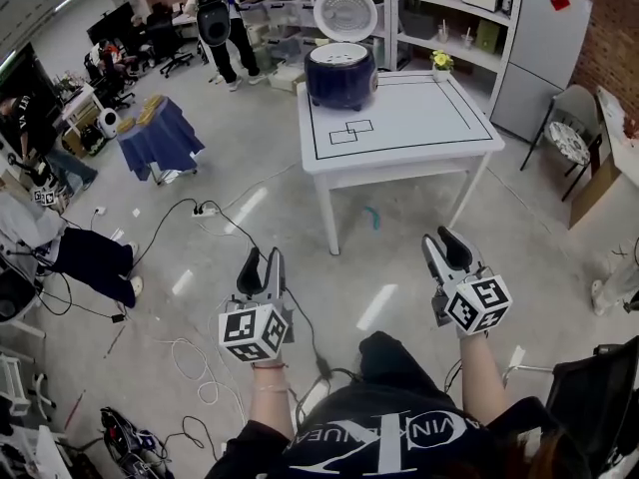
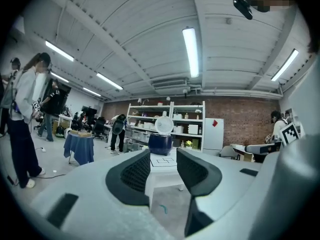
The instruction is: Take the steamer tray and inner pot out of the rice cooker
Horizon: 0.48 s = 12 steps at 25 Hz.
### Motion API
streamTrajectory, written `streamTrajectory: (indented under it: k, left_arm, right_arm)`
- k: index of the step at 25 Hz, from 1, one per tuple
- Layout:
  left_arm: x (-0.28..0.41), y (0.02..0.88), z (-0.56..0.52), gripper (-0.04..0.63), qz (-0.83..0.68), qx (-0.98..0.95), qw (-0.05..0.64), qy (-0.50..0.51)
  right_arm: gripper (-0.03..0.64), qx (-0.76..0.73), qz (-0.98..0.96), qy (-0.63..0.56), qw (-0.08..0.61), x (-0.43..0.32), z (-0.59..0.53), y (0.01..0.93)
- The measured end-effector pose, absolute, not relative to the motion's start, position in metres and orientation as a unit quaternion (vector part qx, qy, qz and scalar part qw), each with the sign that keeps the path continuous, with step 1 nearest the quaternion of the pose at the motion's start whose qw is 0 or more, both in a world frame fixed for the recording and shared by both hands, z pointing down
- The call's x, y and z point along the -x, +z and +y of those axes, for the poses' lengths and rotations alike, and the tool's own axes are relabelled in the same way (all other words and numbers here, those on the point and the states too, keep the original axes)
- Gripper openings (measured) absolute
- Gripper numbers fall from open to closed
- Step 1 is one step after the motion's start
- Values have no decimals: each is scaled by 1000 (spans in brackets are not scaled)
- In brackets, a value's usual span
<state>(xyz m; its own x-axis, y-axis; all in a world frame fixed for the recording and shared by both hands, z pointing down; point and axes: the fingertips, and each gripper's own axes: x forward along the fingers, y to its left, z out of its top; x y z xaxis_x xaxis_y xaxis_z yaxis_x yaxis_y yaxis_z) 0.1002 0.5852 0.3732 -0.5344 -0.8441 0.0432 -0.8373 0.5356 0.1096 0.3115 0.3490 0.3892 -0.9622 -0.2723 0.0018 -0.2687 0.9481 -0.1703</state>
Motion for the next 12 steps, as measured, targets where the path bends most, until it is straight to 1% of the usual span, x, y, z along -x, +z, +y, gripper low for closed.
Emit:
streamTrajectory:
  k: [5, 12]
  left_arm:
    - [-83, 380, 569, 135, -875, -481, 52, -29]
    - [-38, 384, 511, 135, -871, -487, 53, -17]
  right_arm:
    - [167, 156, 983, -95, 9, -306, 321, 398]
    - [170, 163, 982, -99, 8, -261, 266, 406]
